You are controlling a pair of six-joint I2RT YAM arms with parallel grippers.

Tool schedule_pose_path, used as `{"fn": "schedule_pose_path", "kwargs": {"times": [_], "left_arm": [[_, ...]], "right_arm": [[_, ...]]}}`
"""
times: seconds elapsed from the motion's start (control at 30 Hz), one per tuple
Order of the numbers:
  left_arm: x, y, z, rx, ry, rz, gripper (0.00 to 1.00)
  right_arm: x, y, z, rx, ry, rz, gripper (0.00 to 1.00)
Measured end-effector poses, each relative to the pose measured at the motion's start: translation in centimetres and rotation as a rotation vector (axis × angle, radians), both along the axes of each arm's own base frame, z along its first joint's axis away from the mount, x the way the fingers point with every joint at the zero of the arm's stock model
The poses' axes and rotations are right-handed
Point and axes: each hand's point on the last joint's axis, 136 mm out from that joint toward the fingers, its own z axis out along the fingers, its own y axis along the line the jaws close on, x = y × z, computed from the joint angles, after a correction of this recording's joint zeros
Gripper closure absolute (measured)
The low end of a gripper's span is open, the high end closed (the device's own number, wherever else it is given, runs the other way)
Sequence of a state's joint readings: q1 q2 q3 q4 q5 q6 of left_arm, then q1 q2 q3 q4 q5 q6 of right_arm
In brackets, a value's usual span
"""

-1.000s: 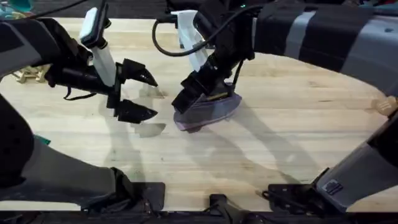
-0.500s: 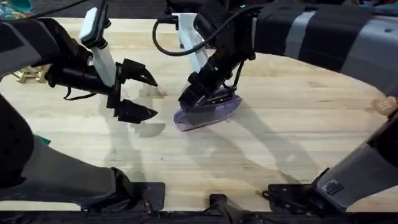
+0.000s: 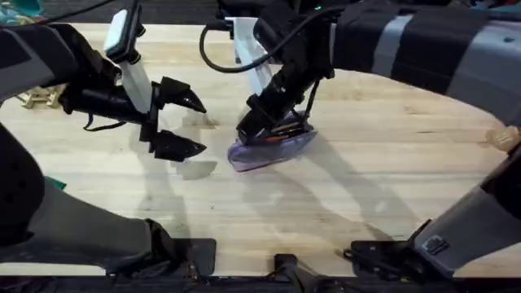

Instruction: Unzip the bag, pick up the pens from the table one at a time and place them inside, then zip the bag closed.

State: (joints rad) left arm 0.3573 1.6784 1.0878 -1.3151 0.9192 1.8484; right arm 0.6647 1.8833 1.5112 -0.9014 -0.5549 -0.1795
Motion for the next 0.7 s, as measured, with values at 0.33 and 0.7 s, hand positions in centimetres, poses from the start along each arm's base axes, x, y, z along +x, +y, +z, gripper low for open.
{"fn": "schedule_pose_path", "kwargs": {"times": [0.33, 0.7], "left_arm": [[0.0, 0.0, 0.0, 0.0, 0.0, 0.0, 0.007], [0.0, 0.0, 0.1, -0.003, -0.002, 0.001, 0.008]], "right_arm": [[0.8, -0.7, 0.2, 0.009, 0.006, -0.027, 0.969], [3.1, -2.8, 3.1, 0.055, -0.054, -0.116, 0.97]]}}
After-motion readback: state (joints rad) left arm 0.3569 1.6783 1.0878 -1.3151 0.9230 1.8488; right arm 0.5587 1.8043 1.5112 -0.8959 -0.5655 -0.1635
